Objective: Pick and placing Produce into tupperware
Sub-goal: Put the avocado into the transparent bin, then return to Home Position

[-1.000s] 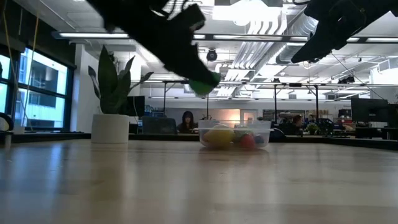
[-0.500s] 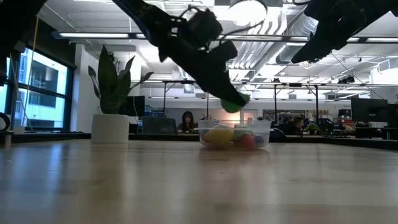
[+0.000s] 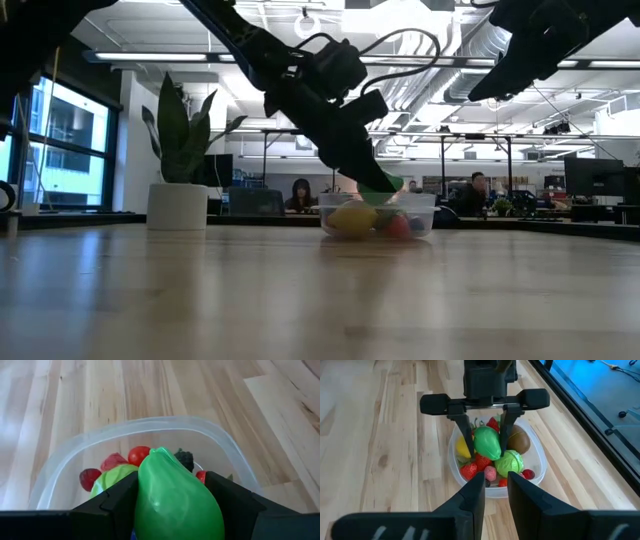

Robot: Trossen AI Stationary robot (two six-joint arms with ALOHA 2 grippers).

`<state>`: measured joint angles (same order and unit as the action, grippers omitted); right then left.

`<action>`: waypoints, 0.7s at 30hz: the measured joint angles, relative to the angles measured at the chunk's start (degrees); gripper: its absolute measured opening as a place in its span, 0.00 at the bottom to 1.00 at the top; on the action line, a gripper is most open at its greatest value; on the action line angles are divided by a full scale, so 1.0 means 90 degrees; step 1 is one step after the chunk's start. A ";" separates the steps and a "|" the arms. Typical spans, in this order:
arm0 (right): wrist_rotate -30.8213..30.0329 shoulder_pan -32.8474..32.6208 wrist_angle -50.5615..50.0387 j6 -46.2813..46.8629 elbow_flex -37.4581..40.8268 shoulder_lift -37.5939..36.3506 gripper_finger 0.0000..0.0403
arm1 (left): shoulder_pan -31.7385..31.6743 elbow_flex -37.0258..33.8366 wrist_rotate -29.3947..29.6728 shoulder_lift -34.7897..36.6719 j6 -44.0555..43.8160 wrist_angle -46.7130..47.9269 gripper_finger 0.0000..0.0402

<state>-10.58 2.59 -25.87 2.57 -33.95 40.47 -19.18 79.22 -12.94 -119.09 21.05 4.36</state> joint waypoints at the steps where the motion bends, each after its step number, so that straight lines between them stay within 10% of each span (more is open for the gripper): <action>1: -0.0001 0.0000 0.0000 0.0000 0.0000 0.0000 0.18 | 0.0000 0.0000 0.0011 0.0000 0.0016 0.0003 0.52; 21: 0.0000 0.0000 0.0000 0.0000 0.0000 0.0000 0.18 | 0.0007 0.0437 -0.0482 0.0125 0.0355 0.0347 0.74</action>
<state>-10.58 2.59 -25.87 2.57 -33.95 40.47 -19.11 83.16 -17.28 -117.96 24.24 7.48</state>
